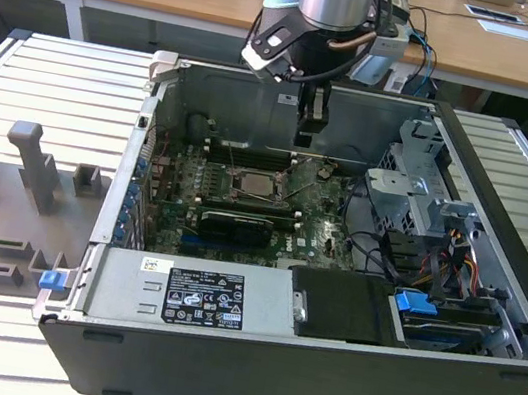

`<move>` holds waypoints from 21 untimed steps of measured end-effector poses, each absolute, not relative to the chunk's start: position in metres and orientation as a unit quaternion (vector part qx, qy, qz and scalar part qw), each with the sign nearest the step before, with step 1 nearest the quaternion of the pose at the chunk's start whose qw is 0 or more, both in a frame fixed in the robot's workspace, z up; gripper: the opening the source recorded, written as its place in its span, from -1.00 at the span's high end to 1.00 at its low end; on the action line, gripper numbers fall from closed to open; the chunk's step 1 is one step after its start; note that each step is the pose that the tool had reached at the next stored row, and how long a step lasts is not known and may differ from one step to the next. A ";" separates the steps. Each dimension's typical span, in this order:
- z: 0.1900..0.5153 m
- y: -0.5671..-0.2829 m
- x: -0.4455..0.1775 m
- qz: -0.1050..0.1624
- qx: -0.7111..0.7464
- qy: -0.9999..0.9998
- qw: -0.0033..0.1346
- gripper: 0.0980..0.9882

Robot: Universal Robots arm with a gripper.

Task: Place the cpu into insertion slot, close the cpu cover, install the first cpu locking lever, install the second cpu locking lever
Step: 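Close the cpu cover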

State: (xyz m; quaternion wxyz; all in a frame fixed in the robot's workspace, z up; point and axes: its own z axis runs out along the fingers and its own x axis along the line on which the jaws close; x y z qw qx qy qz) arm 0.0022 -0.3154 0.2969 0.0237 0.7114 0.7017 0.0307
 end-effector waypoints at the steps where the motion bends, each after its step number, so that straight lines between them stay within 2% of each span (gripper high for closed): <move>1: 0.297 -0.315 0.003 0.031 0.711 0.702 0.024 0.98; 21: 0.297 -0.314 0.017 0.031 0.711 0.702 0.024 0.98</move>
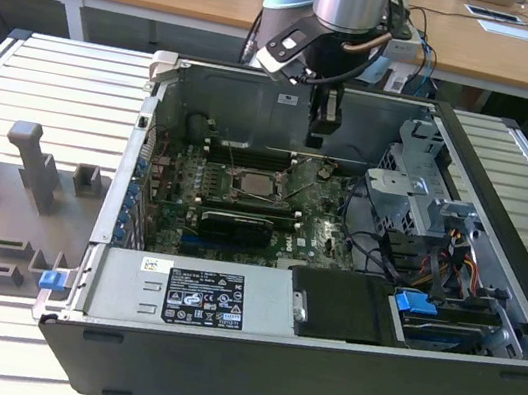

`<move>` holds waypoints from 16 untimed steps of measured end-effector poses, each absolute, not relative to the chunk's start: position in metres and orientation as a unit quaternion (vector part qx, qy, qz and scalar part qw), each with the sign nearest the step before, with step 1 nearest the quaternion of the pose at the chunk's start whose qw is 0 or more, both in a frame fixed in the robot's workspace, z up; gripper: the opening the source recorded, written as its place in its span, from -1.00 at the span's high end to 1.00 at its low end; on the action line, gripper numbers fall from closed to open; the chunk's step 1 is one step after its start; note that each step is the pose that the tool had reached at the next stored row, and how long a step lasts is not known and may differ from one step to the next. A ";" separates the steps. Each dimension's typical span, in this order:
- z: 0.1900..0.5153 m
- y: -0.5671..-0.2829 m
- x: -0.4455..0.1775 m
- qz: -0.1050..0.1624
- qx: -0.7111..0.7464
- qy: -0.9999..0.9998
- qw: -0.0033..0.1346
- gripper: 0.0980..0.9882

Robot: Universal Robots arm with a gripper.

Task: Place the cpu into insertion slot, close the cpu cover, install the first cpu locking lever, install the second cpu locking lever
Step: 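Close the cpu cover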

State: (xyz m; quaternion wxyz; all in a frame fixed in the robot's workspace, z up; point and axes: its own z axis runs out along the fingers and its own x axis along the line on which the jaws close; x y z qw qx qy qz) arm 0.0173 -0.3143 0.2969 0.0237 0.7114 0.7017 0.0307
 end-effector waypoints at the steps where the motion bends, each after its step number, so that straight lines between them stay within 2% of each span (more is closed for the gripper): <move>1: 0.297 -0.314 0.018 0.031 0.711 0.702 0.024 0.98; 16: 0.297 -0.314 0.031 0.031 0.711 0.702 0.024 0.98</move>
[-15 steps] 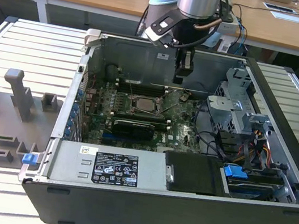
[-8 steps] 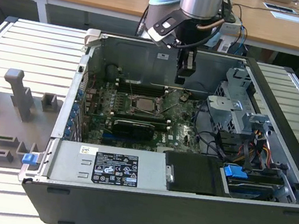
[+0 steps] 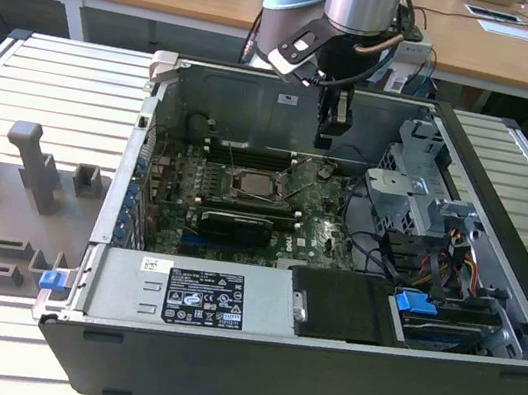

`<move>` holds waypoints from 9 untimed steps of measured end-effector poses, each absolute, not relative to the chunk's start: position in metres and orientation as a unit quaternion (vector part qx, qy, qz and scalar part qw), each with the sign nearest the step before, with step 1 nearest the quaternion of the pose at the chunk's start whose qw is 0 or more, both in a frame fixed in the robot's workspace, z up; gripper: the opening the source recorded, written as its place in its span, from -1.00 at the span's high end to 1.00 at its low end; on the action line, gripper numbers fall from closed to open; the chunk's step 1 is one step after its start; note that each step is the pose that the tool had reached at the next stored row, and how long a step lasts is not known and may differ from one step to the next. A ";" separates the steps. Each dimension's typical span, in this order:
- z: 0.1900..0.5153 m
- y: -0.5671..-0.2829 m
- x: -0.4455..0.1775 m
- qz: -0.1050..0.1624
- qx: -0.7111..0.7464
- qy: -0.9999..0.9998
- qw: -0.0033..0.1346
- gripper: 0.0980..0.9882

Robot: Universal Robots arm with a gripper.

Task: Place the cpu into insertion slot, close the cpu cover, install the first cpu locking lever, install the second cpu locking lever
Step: 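Close the cpu cover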

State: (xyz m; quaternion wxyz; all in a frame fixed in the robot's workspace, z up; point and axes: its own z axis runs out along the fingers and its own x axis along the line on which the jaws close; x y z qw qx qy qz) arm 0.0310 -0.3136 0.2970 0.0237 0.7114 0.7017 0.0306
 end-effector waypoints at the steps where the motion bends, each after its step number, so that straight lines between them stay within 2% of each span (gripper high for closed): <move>1: 0.297 -0.314 0.032 0.031 0.711 0.702 0.024 0.98; 9: 0.296 -0.313 0.039 0.031 0.711 0.702 0.024 0.98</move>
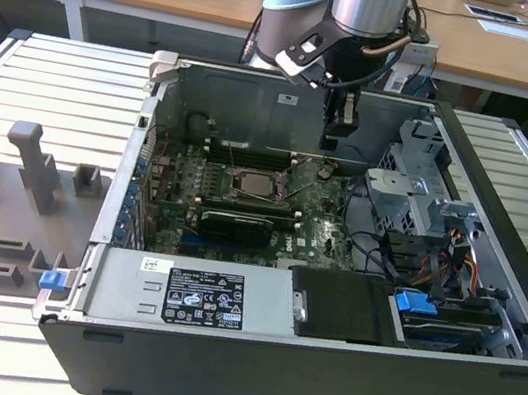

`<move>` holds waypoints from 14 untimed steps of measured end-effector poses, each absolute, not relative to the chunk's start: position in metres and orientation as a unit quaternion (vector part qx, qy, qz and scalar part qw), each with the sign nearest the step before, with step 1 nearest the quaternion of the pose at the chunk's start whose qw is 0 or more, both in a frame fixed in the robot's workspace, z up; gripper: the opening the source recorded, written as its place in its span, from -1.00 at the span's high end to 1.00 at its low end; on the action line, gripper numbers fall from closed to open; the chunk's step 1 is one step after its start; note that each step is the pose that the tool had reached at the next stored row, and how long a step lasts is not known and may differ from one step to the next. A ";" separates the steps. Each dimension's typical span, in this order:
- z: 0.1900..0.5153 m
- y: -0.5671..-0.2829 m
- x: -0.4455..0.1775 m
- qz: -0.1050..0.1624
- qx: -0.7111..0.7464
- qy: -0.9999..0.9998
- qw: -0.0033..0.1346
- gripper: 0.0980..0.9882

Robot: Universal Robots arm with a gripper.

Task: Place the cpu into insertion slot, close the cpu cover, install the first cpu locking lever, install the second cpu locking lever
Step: 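Close the cpu cover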

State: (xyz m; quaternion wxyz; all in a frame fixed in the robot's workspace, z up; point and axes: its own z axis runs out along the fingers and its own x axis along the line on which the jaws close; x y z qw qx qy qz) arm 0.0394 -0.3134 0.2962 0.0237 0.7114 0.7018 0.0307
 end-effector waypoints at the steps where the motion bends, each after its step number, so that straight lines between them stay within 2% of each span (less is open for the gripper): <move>1: 0.296 -0.313 0.040 0.031 0.711 0.702 0.024 0.98; 14: 0.283 -0.313 0.048 0.031 0.711 0.702 0.024 0.98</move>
